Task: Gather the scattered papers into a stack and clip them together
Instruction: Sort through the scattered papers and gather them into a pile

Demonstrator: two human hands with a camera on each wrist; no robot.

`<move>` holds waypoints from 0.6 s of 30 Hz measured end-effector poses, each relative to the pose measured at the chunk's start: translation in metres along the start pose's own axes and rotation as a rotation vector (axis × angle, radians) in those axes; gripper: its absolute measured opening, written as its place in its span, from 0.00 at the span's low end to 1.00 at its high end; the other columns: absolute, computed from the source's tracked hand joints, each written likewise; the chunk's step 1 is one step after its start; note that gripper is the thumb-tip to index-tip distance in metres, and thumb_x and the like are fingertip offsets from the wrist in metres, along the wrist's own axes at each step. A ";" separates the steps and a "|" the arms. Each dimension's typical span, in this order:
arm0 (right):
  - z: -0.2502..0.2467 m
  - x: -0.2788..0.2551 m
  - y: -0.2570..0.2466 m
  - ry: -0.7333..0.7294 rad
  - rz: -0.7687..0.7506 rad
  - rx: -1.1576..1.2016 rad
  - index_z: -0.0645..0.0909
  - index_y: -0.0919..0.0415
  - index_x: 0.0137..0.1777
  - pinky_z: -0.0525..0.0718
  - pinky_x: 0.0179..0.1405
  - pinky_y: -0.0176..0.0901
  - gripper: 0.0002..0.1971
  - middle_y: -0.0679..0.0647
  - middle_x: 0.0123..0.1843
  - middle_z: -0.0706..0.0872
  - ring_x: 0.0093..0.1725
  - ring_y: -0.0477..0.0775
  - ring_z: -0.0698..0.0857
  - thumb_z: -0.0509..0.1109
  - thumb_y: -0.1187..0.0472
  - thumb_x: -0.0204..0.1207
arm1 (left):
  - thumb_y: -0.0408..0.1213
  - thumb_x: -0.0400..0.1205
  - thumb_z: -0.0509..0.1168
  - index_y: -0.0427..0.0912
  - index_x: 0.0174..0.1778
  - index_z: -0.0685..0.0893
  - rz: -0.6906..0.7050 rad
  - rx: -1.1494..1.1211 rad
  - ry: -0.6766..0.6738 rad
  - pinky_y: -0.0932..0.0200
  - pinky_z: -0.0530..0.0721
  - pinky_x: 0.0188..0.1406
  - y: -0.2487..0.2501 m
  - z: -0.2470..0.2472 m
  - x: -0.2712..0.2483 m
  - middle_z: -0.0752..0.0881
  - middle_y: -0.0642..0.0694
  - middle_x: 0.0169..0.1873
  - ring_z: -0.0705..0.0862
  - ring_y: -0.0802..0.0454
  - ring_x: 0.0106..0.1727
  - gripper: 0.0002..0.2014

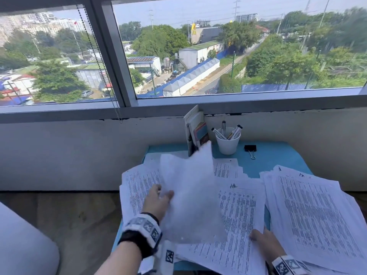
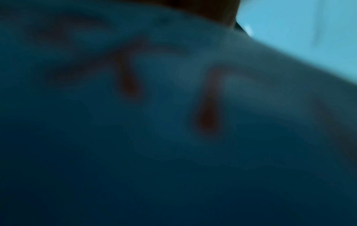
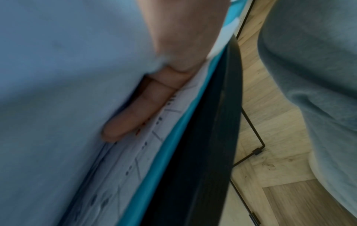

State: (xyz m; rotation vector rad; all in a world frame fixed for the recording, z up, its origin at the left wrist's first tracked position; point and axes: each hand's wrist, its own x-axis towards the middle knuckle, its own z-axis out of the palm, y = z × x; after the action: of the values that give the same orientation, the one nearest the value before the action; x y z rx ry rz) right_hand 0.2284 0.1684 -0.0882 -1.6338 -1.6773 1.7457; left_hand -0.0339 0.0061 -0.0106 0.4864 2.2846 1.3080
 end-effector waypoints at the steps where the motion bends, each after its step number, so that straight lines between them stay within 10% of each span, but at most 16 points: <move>1: -0.001 0.001 0.000 0.012 0.013 0.046 0.75 0.61 0.36 0.69 0.32 0.44 0.09 0.54 0.34 0.79 0.38 0.56 0.77 0.61 0.69 0.77 | 0.46 0.77 0.69 0.42 0.61 0.76 -0.002 0.111 -0.031 0.49 0.81 0.60 -0.004 0.022 -0.006 0.84 0.44 0.59 0.83 0.43 0.56 0.20; 4: -0.001 -0.004 -0.007 -0.009 0.007 0.361 0.79 0.67 0.59 0.74 0.61 0.48 0.12 0.59 0.65 0.79 0.63 0.61 0.76 0.60 0.62 0.83 | 0.47 0.79 0.64 0.46 0.66 0.69 -0.032 0.367 -0.161 0.51 0.81 0.57 -0.007 0.070 -0.029 0.82 0.40 0.61 0.83 0.41 0.59 0.21; 6: -0.005 -0.004 -0.004 -0.111 -0.030 0.489 0.68 0.64 0.75 0.61 0.76 0.53 0.34 0.53 0.71 0.71 0.76 0.59 0.68 0.65 0.43 0.76 | 0.50 0.80 0.63 0.46 0.72 0.63 -0.036 0.458 -0.208 0.51 0.78 0.61 -0.010 0.087 -0.037 0.79 0.40 0.65 0.80 0.42 0.64 0.27; 11: 0.005 0.000 0.010 -0.089 -0.177 0.254 0.81 0.63 0.60 0.83 0.60 0.60 0.41 0.56 0.50 0.89 0.52 0.61 0.87 0.86 0.45 0.46 | 0.57 0.81 0.60 0.45 0.81 0.55 0.004 0.476 -0.224 0.51 0.69 0.74 -0.023 0.090 -0.034 0.68 0.45 0.77 0.69 0.46 0.77 0.37; 15: 0.008 -0.006 0.006 -0.036 -0.175 0.218 0.83 0.70 0.59 0.83 0.59 0.64 0.25 0.53 0.43 0.90 0.49 0.63 0.88 0.81 0.58 0.65 | 0.58 0.83 0.54 0.48 0.77 0.63 0.124 0.547 -0.126 0.49 0.72 0.72 -0.027 0.073 -0.025 0.72 0.44 0.72 0.72 0.46 0.72 0.29; 18: -0.002 -0.013 -0.011 -0.043 -0.200 0.247 0.85 0.64 0.52 0.86 0.55 0.63 0.34 0.60 0.45 0.92 0.48 0.64 0.90 0.85 0.44 0.47 | 0.55 0.85 0.50 0.48 0.75 0.68 0.195 0.541 -0.058 0.50 0.71 0.71 -0.027 0.063 -0.018 0.73 0.44 0.70 0.72 0.46 0.71 0.25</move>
State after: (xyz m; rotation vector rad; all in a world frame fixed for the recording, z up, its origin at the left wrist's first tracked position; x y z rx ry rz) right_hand 0.2294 0.1631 -0.0715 -1.2849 -1.5133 1.8148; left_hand 0.0133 0.0286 -0.0582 0.9312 2.5816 0.7220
